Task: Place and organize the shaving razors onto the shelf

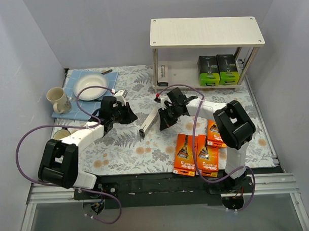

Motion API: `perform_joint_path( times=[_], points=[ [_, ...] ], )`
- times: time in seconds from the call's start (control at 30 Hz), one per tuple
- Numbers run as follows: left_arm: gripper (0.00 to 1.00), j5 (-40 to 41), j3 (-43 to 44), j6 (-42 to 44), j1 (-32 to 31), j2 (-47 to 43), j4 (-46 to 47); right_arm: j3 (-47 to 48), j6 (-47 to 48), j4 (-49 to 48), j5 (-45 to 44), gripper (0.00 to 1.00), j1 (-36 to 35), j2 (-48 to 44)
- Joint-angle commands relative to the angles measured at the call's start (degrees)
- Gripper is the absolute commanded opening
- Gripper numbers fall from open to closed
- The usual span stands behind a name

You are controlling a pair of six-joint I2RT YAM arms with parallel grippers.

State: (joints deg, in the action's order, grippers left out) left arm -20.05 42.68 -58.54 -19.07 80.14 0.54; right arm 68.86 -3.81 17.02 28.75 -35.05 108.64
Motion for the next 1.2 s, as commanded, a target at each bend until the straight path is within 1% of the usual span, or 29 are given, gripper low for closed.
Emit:
perform_joint_path(
  times=[0.0, 0.1, 0.13, 0.2, 0.37, 0.5, 0.53, 0.6, 0.67, 0.8, 0.83, 0.87, 0.9, 0.93, 0.97, 1.0, 1.03, 1.1, 1.13, 1.17],
  points=[
    [0.0, -0.3, 1.2, 2.3, 0.3, 2.6, -0.3, 6.8, -1.0, -1.4, -2.3, 0.01, 0.4, 1.6],
    [0.0, 1.1, -1.2, -1.6, 0.5, 2.2, -0.2, 8.7, -1.3, -1.4, -1.4, 0.01, 0.2, 2.6],
    [0.0, 1.9, -1.9, -2.1, 0.6, 2.0, -1.8, 9.1, -1.4, -1.5, -1.2, 0.01, 0.1, 2.8],
    [0.0, 4.5, -2.4, -2.5, 1.2, 1.5, -2.6, 10.2, -1.6, -1.7, -0.8, 0.01, -0.3, 3.3],
    [0.0, 6.5, -2.6, -2.5, 4.7, 0.9, -3.9, 13.0, -2.4, -2.3, -0.3, 0.01, -2.0, 5.6],
    [0.0, 9.0, -1.5, -2.5, 7.0, 0.2, -5.1, 18.2, -1.8, -2.6, -1.2, 0.01, -5.0, 10.9],
    [0.0, 9.7, -1.3, -2.4, 7.5, -0.1, -5.6, 21.4, -0.9, -2.5, -1.6, 0.01, -5.4, 11.8],
    [0.0, 10.0, -0.5, -1.5, 8.9, -0.6, -6.2, 24.5, -0.4, -1.4, -2.9, 0.01, -6.3, 15.1],
    [0.0, 10.0, -0.2, -0.8, 9.6, -0.9, -6.4, 27.5, -0.1, -1.2, -4.2, 0.01, -6.4, 16.4],
    [0.01, 6.3, 0.2, 0.8, 10.0, -1.7, -4.7, 27.6, 1.1, 0.2, -7.3, 0.01, -6.3, 14.1],
    [0.1, 5.6, 1.0, 1.1, 10.0, -1.9, -3.6, 27.2, 1.4, 0.3, -8.0, 0.01, -6.4, 13.2],
    [0.24, 0.9, 1.2, 1.4, 10.0, -2.4, -2.3, 25.6, 2.0, 0.4, -9.1, 0.01, -6.3, 11.5],
    [0.35, -2.0, 1.4, 5.2, 10.0, -2.5, -0.9, 24.7, 2.1, 0.5, -9.3, 0.01, -6.3, 10.7],
    [0.49, -4.0, 3.1, 8.0, 9.8, -2.4, -0.9, 23.7, 2.1, 0.6, -9.6, 0.01, -6.3, 10.0],
    [0.55, -3.9, 4.1, 10.5, 8.4, -2.0, -0.8, 21.8, 2.2, 0.6, -9.9, 0.01, -6.3, 8.5],
    [0.59, -3.1, 5.0, 15.8, 7.7, -1.6, -0.9, 20.7, 2.4, 0.7, -10.1, 0.01, -6.3, 7.7],
    [0.63, -2.9, 7.5, 18.4, 7.3, 0.0, -2.7, 19.8, 2.5, 0.9, -10.5, 0.01, -6.3, 6.9],
    [0.64, -3.0, 9.7, 21.4, 6.6, 1.9, -5.0, 17.5, 2.9, 1.2, -11.4, 0.01, -6.0, 4.6],
    [0.65, -3.6, 10.8, 23.3, 6.6, 2.8, -7.7, 16.8, 2.9, 1.3, -11.5, 0.01, -5.8, 3.7],
    [0.69, -4.7, 12.2, 24.3, 6.3, 4.3, -9.0, 16.0, 2.9, 1.3, -11.9, 0.01, -5.6, 2.3]
  ],
)
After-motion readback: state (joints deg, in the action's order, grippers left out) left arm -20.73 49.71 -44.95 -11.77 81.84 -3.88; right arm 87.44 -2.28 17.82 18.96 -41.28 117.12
